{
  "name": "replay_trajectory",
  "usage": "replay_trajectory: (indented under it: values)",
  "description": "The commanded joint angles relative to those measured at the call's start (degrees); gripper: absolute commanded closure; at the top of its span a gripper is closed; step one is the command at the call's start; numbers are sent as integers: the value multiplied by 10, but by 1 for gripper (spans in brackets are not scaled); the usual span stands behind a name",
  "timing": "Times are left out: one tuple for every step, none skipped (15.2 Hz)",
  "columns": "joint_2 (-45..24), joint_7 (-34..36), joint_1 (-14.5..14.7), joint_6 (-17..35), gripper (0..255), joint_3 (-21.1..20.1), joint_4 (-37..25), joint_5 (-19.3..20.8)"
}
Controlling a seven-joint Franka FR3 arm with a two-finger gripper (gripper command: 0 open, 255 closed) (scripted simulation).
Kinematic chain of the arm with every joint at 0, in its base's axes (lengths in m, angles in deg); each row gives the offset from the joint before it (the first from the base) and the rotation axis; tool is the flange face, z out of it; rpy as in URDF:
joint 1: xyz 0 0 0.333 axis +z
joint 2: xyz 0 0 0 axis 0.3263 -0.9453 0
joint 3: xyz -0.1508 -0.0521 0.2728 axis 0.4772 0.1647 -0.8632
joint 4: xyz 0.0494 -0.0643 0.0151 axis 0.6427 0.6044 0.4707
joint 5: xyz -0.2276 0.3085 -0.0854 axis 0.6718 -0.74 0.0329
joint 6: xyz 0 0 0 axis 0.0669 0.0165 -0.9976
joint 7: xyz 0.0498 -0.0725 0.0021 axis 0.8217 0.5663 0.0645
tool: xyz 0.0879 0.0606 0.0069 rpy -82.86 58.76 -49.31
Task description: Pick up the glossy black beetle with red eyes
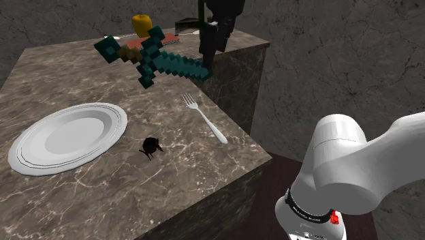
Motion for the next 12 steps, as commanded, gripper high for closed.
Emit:
replay_trajectory:
  values:
    - [0, 0, 0, 0, 0, 0, 0, 0]
    - [-3, 8, 5, 9, 0, -10, 6, -5]
    - [-7, 16, 10, 18, 0, -20, 12, -9]
    - [-11, 24, 15, 27, 0, -31, 18, -14]
    - [-15, 32, 20, 36, 0, -41, 23, -19]
    - [-21, 40, 25, 46, 0, -51, 27, -23]
    - [-26, 47, 30, 55, 0, -62, 31, -27]
    - [-33, 55, 35, 65, 0, -72, 34, -31]
    - [-39, 63, 40, 74, 0, -82, 37, -35]
    - [-47, 71, 44, 84, 0, -93, 39, -38]
    - [-55, 79, 49, 93, 0, -104, 41, -42]
    - [-63, 87, 53, 103, 0, -114, 42, -45]
